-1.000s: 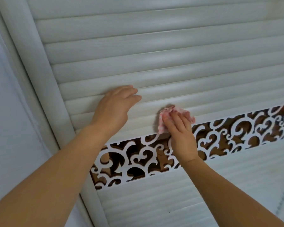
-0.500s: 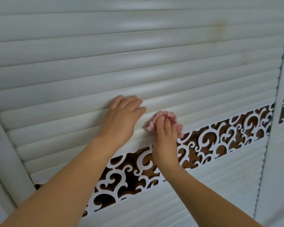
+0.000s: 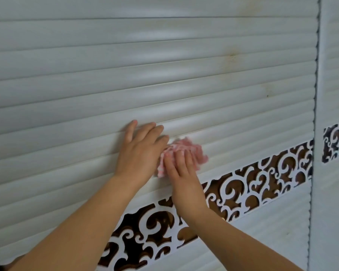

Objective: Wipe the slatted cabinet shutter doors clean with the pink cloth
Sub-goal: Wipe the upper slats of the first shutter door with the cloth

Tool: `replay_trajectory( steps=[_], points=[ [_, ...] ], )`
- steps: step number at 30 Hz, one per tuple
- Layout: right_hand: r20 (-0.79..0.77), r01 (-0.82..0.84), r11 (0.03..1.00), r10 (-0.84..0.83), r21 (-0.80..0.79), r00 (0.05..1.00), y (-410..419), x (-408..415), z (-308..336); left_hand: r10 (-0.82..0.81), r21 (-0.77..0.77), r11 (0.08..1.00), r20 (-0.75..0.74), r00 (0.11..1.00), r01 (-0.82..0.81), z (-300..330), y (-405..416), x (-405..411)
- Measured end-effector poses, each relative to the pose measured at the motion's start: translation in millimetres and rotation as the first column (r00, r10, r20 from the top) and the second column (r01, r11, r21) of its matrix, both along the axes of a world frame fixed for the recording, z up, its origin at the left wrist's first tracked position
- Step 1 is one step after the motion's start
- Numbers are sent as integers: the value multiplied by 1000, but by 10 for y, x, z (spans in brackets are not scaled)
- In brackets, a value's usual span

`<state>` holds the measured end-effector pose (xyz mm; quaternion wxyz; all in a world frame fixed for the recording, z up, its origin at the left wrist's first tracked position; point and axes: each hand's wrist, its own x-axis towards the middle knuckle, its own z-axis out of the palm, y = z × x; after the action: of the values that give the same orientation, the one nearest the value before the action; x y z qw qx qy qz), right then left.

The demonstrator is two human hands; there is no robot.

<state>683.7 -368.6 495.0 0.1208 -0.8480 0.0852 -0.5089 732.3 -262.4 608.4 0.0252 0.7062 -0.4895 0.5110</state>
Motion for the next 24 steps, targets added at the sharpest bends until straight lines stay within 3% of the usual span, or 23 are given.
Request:
replay_trajectory(
  steps=[2,4,7,9,13,15,18,22,24],
  points=[
    [-1,-40,996,40,-83,999,-182,9,-40,-4,-8,1000,17,1000,4,39,-102,-28],
    [31,-2,999,3,-37,1000,-390,-67,100,-8,-16,1000,17,1000,8,47,-170,-44],
    [41,92,958,-107,273,993,-690,-147,408,17,-8,1000,31,999,-17,74,-230,-76],
    [27,110,931,-127,347,992,-673,-142,520,29,-12,1000,42,999,-29,130,-264,-93],
    [71,-2,1000,2,-2,997,-611,-86,399,38,-38,999,61,997,-36,283,-373,-139],
    [74,8,997,-2,-74,997,-774,-80,447,43,-47,998,69,997,-39,341,-435,-146],
    [187,26,1000,-25,-6,982,-1014,-120,830,48,-66,997,92,995,-42,436,-530,-168],
    [76,86,987,-97,139,992,-1168,-123,1184,52,-87,995,111,992,-42,564,-661,-206],
    [91,118,990,-125,79,988,-1087,-124,1239,56,-88,995,110,992,-46,642,-743,-210]
  ],
)
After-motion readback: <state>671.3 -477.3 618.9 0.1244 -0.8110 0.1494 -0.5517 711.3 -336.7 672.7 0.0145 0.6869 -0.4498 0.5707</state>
